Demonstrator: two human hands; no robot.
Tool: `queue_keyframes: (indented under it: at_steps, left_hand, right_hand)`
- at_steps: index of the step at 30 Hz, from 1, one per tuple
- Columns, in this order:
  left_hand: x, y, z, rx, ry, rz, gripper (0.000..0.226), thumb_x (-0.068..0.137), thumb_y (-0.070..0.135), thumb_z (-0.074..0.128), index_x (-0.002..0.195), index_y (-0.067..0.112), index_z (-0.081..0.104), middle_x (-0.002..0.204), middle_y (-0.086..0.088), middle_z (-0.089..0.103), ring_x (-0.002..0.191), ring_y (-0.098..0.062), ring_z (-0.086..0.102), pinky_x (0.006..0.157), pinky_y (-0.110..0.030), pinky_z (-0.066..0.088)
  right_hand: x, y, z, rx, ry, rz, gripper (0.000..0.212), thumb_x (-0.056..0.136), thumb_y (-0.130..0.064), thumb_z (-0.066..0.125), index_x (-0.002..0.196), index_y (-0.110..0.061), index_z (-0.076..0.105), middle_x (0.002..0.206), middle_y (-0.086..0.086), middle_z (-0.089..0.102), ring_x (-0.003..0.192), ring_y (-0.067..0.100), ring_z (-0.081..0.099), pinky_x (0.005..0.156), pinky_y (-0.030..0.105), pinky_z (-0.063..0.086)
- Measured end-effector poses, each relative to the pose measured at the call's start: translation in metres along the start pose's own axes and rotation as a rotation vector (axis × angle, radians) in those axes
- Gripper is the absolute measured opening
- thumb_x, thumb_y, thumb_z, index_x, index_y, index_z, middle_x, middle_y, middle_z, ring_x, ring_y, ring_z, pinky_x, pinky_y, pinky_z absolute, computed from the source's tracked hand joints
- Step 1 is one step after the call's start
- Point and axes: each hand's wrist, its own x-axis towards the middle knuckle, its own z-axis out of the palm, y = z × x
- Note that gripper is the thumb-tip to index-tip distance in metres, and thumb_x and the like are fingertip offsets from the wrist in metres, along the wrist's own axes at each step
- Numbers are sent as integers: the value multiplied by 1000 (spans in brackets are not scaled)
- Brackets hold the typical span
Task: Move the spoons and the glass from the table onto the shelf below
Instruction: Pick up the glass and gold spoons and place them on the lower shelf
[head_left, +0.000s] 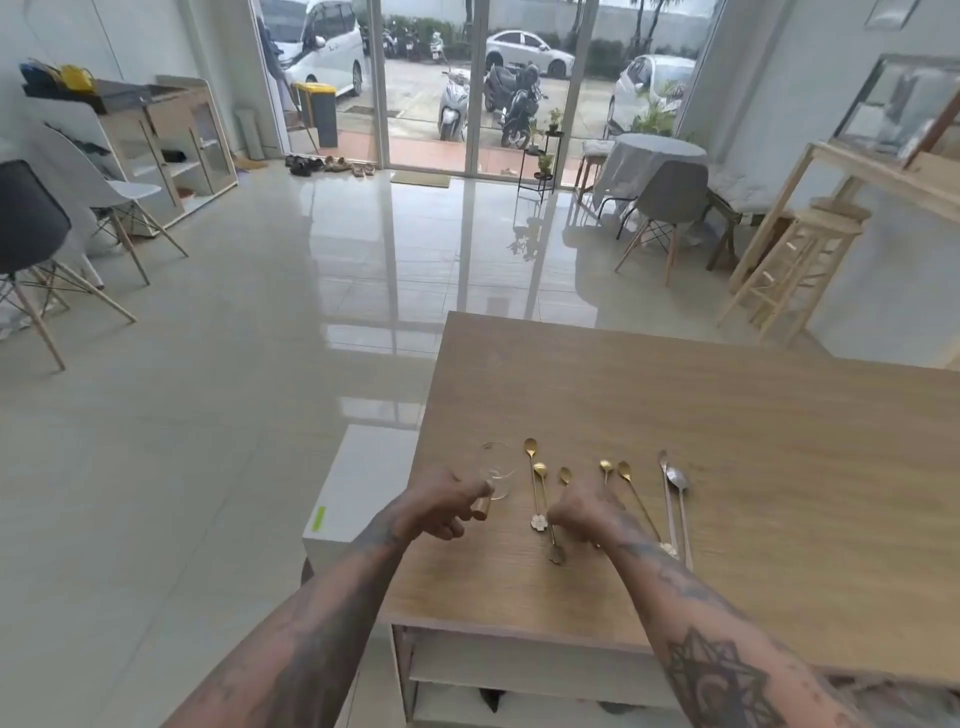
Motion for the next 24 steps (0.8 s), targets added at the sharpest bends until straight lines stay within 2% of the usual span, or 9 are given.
queue_keyframes:
  at_steps: [4, 8, 12, 15, 19, 24]
  left_hand:
    - [12, -2, -5, -60, -103, -8, 43, 87, 39, 70, 108, 2, 73, 89, -8, 72, 61, -14, 61, 62, -28, 53]
    - [20, -5, -4, -76, -168, -4, 22, 90, 30, 68, 92, 9, 74, 78, -5, 70, 57, -12, 61, 57, -24, 52]
    - [23, -4, -4, -85, -199, -28, 12, 92, 22, 66, 93, 11, 71, 84, -7, 70, 56, -11, 61, 54, -21, 49]
    - [22, -4, -4, -106, -221, -32, 10, 93, 19, 65, 95, 11, 70, 88, -9, 69, 58, -12, 60, 55, -21, 46]
    - [21, -3, -5, -121, -239, -25, 9, 94, 18, 65, 95, 11, 68, 90, -10, 67, 59, -11, 58, 54, -20, 44]
    - [22, -4, -6, -143, -252, -12, 8, 93, 19, 66, 94, 11, 69, 90, -10, 67, 58, -11, 57, 54, -21, 44]
  right_hand:
    - [9, -7, 3, 25, 0, 6, 34, 88, -19, 55, 117, -8, 68, 123, 11, 68, 113, 28, 67, 90, 35, 57]
    - [22, -13, 6, 44, 44, 50, 30, 90, -17, 56, 113, -7, 71, 122, 11, 69, 112, 28, 66, 81, 27, 51]
    - [31, -17, 8, 89, 89, 85, 30, 92, -19, 55, 114, -7, 72, 122, 11, 68, 114, 28, 64, 75, 26, 45]
    - [37, -19, 8, 145, 139, 112, 28, 95, -21, 53, 104, -4, 73, 113, 11, 70, 100, 27, 65, 70, 27, 42]
    - [46, -25, 6, 228, 161, 141, 37, 96, -32, 53, 104, -1, 73, 108, 12, 71, 99, 29, 67, 69, 29, 44]
    - [52, -34, 4, 199, 163, 164, 33, 97, -27, 54, 107, -2, 72, 113, 10, 71, 103, 27, 67, 74, 29, 48]
